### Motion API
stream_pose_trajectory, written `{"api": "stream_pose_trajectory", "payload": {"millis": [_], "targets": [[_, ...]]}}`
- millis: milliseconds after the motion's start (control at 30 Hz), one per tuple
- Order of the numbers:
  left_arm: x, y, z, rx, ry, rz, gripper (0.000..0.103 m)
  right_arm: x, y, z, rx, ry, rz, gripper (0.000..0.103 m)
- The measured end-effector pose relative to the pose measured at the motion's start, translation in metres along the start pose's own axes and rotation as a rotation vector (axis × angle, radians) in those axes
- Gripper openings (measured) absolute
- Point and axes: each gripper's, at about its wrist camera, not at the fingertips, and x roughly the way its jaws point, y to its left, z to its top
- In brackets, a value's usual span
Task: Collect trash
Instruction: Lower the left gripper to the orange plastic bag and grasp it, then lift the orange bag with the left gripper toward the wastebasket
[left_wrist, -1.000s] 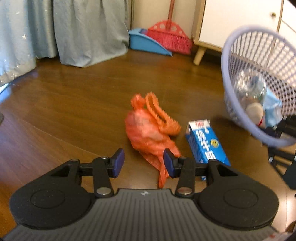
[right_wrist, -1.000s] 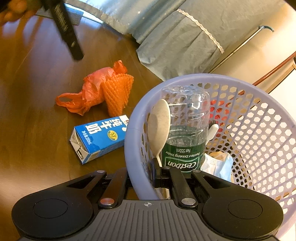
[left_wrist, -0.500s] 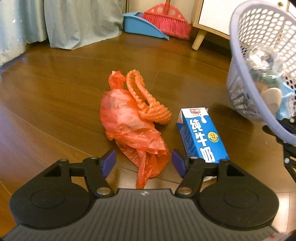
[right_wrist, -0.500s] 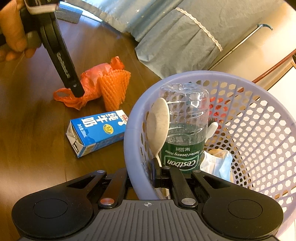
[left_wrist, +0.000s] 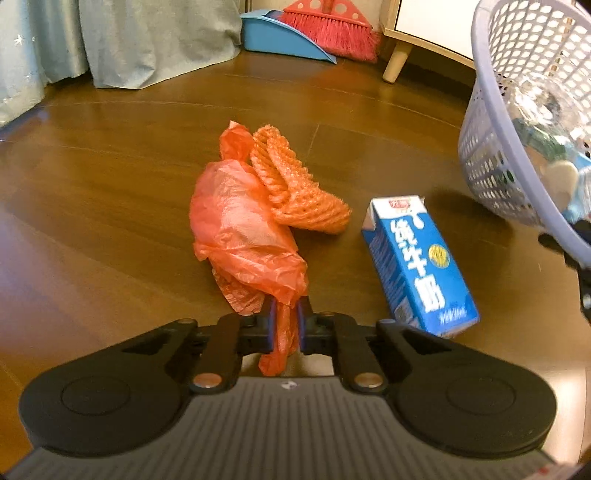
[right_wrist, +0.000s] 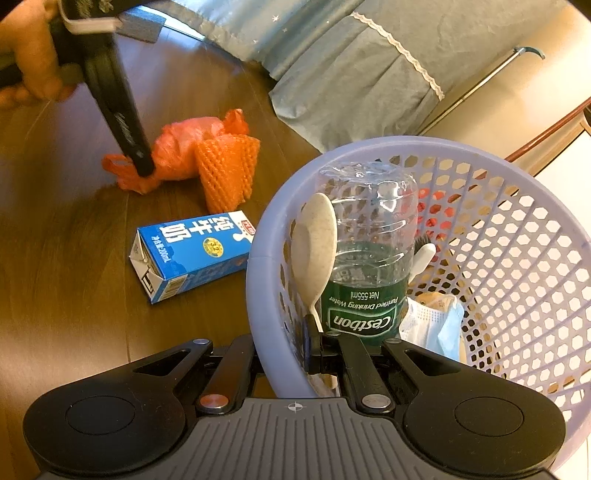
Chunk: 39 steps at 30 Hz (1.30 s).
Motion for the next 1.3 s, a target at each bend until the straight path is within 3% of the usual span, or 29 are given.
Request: {"api": "stream_pose_trajectory", "payload": {"millis": [233, 400, 567, 667, 933, 1200, 1300], "targets": [[-0.044, 0.019, -0.037, 0.057, 0.032, 0.021, 0.008, 0.001, 0.0, 0.0, 0.006, 0.002, -0.004, 0.003], [-0.07, 0.031, -0.053, 0.001, 0.018, 0.044, 0.032, 0.001, 0.001, 0.001, 0.003, 0.004, -0.005, 0.003], [-0.071, 0.039, -0.046, -0.09, -0.016, 0.058, 0.055, 0.0, 0.001, 0.001, 0.001, 0.008, -0.005, 0.003], [-0.059, 0.044, -0.042, -0.129, -0.005, 0.071, 0.058, -0.001, 0.002, 0.001, -0.004, 0.008, -0.005, 0.003], [-0.036, 0.049, -0.048, -0.094, 0.03, 0.141, 0.054, -0.002, 0.004, 0.0, -0.007, 0.008, -0.006, 0.003], [-0.032, 0.058, -0.056, -0.089, 0.059, 0.141, 0.025, -0.002, 0.004, 0.001, -0.007, 0.009, -0.006, 0.003], [-0.034, 0.058, -0.059, -0.08, 0.058, 0.131, 0.018, -0.001, 0.004, 0.001, -0.007, 0.01, -0.006, 0.003]]}}
